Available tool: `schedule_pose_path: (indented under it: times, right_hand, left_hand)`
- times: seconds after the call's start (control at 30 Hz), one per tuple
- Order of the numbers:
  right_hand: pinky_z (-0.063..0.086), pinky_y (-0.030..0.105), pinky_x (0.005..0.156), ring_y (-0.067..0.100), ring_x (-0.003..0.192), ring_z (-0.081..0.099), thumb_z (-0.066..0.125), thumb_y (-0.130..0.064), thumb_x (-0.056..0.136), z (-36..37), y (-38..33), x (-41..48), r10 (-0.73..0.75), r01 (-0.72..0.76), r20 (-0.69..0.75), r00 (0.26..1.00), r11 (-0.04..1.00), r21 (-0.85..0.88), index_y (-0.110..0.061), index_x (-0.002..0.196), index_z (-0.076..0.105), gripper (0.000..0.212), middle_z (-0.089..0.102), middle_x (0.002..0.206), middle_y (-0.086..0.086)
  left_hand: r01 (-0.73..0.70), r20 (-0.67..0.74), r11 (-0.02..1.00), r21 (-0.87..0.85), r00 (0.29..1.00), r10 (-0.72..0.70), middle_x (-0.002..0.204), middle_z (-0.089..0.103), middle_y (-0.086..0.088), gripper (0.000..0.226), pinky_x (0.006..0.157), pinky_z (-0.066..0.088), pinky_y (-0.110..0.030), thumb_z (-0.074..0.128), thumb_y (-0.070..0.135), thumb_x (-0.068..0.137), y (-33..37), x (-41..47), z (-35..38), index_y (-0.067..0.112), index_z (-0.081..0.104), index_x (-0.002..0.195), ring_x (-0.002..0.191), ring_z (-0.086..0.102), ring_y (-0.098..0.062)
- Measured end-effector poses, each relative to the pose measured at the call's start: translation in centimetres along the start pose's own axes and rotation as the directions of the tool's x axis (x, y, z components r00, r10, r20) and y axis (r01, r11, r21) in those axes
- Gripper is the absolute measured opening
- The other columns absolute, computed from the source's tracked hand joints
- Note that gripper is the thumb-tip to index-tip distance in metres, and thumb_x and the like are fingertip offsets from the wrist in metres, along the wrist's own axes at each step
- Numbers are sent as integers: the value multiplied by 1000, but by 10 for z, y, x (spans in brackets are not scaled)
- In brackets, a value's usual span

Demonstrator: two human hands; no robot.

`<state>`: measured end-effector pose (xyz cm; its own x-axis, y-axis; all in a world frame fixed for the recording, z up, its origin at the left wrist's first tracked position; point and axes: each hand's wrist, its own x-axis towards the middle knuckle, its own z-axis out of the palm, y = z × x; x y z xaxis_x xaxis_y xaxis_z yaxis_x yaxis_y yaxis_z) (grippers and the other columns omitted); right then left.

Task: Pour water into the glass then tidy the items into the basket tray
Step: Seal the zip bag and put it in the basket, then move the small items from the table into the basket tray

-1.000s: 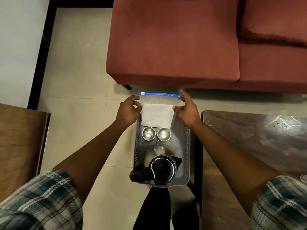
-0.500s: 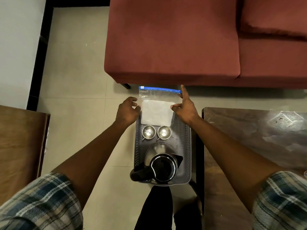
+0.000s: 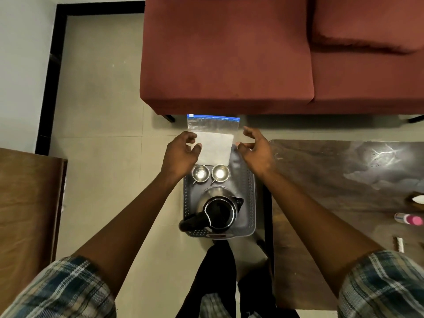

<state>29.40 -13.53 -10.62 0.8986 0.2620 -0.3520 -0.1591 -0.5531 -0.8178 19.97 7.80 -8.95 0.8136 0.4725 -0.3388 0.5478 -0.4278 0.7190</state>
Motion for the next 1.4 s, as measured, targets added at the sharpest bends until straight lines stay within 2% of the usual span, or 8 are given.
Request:
schedule_pose_path:
  times: [0.1,0.2,0.4,0.53,0.8,1.0,1.13,1.4]
  right_hand:
    - [55,8,83,-10,93,64,70,-15,101,-14,-6,-36,-21,21,-3,1000,1000,20,-16,139,65,38,68,125,-13]
    - [50,2,78,-9,97,64,69,-16,102,-30,-7,-74,-28,28,12,1000,999,46,-17,134,68,31,69,122,-15]
    - [51,5,76,0,101,70,71,-25,101,-65,8,-143,-29,31,-23,999,997,78,-25,132,71,31,73,116,-16]
    - [51,4,83,-15,101,65,71,-21,101,-96,18,-189,-35,39,-37,999,991,130,-21,131,71,30,68,114,-25]
    - [51,4,79,-16,103,65,70,-20,103,-171,65,-296,-66,86,-94,993,971,223,-25,128,71,25,69,116,-25]
    - [50,5,82,-16,107,64,71,-25,103,-229,110,-371,-44,75,-128,991,964,254,-24,129,72,27,70,122,-24]
    - [52,9,87,-14,109,65,71,-28,102,-269,136,-412,-19,62,-167,986,965,254,-26,131,72,29,72,123,-19]
    - [52,8,86,-8,108,69,75,-24,99,-318,166,-466,54,36,-310,949,960,278,-26,126,75,26,75,119,-19]
  left_hand:
    - [-44,14,999,-18,999,44,117,70,6,31,75,44,-10,71,29,96,16,-30,3,19,67,125,97,67,-15]
    - [-68,22,997,-45,997,69,121,70,9,29,78,48,-16,70,29,97,34,-61,7,21,67,124,98,68,-13]
    - [-113,24,988,-104,993,116,122,69,13,28,86,54,-24,70,30,97,69,-130,22,24,67,124,101,68,-7]
    - [-143,20,984,-105,989,146,121,71,12,29,88,55,-26,70,32,97,92,-174,37,26,68,125,106,68,-4]
    - [-206,52,974,-96,976,212,123,69,13,30,80,45,-9,71,31,97,130,-283,92,25,67,127,108,65,-3]
    - [-223,115,965,-135,964,239,117,71,11,30,88,54,-23,72,29,96,147,-364,144,24,68,125,108,67,-4]
    - [-254,150,957,-142,950,274,120,71,13,29,80,49,-14,72,29,96,167,-406,174,27,68,125,107,66,-2]
    - [-351,263,926,-137,889,375,120,65,22,30,78,47,-13,71,31,97,217,-453,214,30,65,127,105,63,7]
